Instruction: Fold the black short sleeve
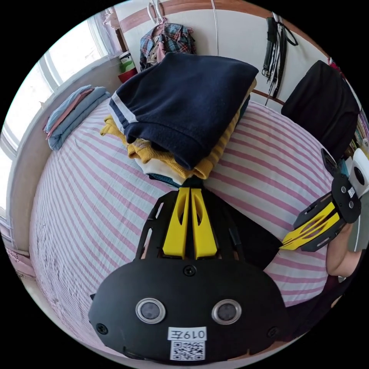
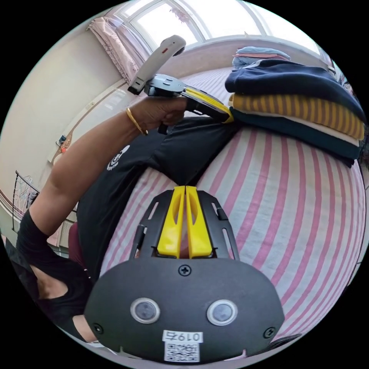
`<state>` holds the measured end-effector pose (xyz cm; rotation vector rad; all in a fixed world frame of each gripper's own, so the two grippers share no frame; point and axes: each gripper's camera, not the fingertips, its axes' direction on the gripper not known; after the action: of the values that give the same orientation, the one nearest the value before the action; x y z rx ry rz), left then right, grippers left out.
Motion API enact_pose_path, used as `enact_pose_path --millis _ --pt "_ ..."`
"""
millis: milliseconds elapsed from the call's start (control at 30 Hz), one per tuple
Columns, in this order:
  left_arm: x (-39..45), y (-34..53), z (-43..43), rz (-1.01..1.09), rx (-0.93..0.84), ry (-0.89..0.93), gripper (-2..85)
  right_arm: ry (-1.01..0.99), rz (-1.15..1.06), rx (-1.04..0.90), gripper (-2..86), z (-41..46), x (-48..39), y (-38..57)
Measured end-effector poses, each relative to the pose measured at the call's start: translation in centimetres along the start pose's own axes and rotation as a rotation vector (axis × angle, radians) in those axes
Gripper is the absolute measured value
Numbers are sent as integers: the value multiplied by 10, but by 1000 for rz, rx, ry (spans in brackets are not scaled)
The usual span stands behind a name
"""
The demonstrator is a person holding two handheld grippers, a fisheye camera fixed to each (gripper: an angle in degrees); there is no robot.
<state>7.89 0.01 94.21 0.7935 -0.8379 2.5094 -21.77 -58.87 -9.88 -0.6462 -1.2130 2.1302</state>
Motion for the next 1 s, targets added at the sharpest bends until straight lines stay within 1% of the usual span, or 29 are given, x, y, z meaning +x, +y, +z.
enact_pose_path --millis 133,367,433,533,667,733,833,1000 --pt "12 3 10 -13 -19 -34 7 12 14 -12 -9 5 3 -2" --pt "33 -6 6 -18 -50 -153 8 8 59 38 -8 -2 15 0" --pt "37 -5 7 -27 -53 -162 9 -4 71 48 -4 -3 18 0" --pt "37 -4 7 -47 -53 -138 10 -51 90 44 17 -2 27 1" --pt "41 -5 3 -48 -55 -131 11 -149 90 114 68 -14 40 8" --pt "45 -5 2 -34 -53 -141 12 -156 97 119 72 -14 43 8" --pt "50 -6 -1 -29 -52 -145 12 -123 80 85 68 -8 38 2" --pt "59 -10 -6 -17 -54 -167 12 -90 47 57 11 -5 31 -2"
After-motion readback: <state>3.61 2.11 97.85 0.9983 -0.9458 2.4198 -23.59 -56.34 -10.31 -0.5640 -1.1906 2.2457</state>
